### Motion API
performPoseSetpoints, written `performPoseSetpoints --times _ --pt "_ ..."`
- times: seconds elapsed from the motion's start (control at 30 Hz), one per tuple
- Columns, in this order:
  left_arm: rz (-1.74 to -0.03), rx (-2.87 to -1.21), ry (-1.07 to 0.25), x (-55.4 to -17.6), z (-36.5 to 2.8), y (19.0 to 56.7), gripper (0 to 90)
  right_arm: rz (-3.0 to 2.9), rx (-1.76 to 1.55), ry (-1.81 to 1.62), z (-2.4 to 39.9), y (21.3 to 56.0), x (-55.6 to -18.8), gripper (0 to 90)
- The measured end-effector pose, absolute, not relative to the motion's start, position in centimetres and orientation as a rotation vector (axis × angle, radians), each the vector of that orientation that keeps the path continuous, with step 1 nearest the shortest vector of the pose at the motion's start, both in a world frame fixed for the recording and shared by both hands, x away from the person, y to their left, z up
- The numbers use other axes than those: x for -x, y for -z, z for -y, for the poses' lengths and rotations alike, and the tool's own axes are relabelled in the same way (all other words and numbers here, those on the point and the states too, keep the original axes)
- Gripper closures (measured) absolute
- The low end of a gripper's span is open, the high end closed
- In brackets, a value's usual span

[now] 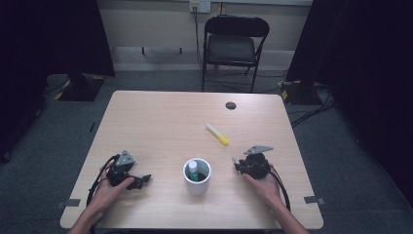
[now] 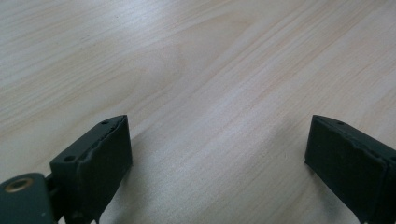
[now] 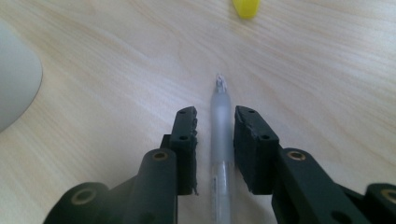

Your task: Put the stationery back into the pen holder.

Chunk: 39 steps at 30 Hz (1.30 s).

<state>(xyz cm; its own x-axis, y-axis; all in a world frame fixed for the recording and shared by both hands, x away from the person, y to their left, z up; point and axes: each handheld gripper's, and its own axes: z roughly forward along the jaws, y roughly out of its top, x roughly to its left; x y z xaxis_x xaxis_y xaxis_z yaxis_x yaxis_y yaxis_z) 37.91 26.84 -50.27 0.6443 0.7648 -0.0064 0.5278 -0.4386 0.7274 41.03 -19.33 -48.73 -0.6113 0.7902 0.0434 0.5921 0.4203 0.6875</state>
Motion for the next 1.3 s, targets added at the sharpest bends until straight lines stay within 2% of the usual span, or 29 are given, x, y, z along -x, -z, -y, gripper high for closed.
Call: performPoseSetpoints --times 0.17,0.27,0.33,0.77,1.3 --pt "-0.996 -2.157 -0.42 -38.2 -26.8 50.3 4.2 -2.395 -1.182 -0.95 18.5 48.7 -41.8 69.5" --pt "-0.995 -2.159 -0.417 -38.2 -26.7 50.3 3.7 -2.404 -1.188 -0.949 18.6 48.6 -42.3 78.0" --pt "-0.996 -2.159 -0.418 -38.2 -26.7 50.3 3.6 -2.401 -1.201 -0.957 18.8 48.6 -42.3 79.1" --pt "-0.999 -2.164 -0.417 -38.6 -26.5 50.3 0.1 -2.37 -1.243 -1.001 19.4 48.6 -41.7 80.6" --pt "-0.997 -2.165 -0.417 -38.6 -26.5 50.3 0.0 -2.278 -1.228 -1.247 20.2 45.9 -40.5 80.8"
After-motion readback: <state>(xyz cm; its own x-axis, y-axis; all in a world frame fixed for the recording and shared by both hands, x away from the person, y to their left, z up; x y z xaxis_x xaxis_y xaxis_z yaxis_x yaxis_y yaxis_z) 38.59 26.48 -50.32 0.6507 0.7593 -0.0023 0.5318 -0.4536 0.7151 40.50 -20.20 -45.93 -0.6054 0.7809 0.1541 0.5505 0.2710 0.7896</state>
